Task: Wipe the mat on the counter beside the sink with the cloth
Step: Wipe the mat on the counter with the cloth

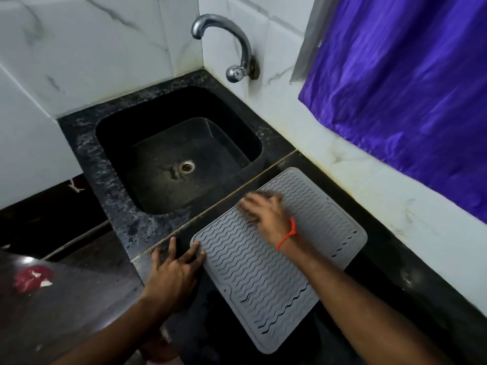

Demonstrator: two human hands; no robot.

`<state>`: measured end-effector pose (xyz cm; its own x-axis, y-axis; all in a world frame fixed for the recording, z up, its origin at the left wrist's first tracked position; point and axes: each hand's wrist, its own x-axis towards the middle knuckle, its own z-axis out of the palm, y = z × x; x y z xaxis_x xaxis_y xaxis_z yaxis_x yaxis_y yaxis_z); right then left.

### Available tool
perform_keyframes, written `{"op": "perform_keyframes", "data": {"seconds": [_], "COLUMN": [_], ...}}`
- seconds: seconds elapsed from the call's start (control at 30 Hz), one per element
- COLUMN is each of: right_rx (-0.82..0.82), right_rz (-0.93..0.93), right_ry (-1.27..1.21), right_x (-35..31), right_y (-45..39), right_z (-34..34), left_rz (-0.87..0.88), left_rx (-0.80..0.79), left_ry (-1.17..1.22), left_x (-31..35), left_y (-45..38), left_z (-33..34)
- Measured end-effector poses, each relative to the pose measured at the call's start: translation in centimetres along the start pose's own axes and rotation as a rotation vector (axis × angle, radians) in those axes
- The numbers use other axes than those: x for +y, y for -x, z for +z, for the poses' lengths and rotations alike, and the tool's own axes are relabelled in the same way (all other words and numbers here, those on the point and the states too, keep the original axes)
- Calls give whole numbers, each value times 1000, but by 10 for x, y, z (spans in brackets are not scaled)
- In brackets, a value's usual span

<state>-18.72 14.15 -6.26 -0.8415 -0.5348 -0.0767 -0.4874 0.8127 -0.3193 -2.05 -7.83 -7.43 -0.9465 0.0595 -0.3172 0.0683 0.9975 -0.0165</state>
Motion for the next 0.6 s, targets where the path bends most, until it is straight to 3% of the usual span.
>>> {"op": "perform_keyframes", "data": {"seconds": [0.13,0.3,0.43,0.6], "right_rx": [-30,-29,-83,-128], "right_rz": [-405,-470,-391,-36], "right_ry": [199,410,564,582], "right_x": [-85,-22,60,145], "right_y": [52,52,30,8], "right_z": [56,55,10,-41], "left_rz": [8,-1,-5,-11], "left_rx": [-39,-60,-49,-55], "left_ry": [6,-66,-15,-21], "left_x": [0,-2,-3,-2], "left_y": [5,6,7,6], "left_z": [-6,-4,-2,2]}}
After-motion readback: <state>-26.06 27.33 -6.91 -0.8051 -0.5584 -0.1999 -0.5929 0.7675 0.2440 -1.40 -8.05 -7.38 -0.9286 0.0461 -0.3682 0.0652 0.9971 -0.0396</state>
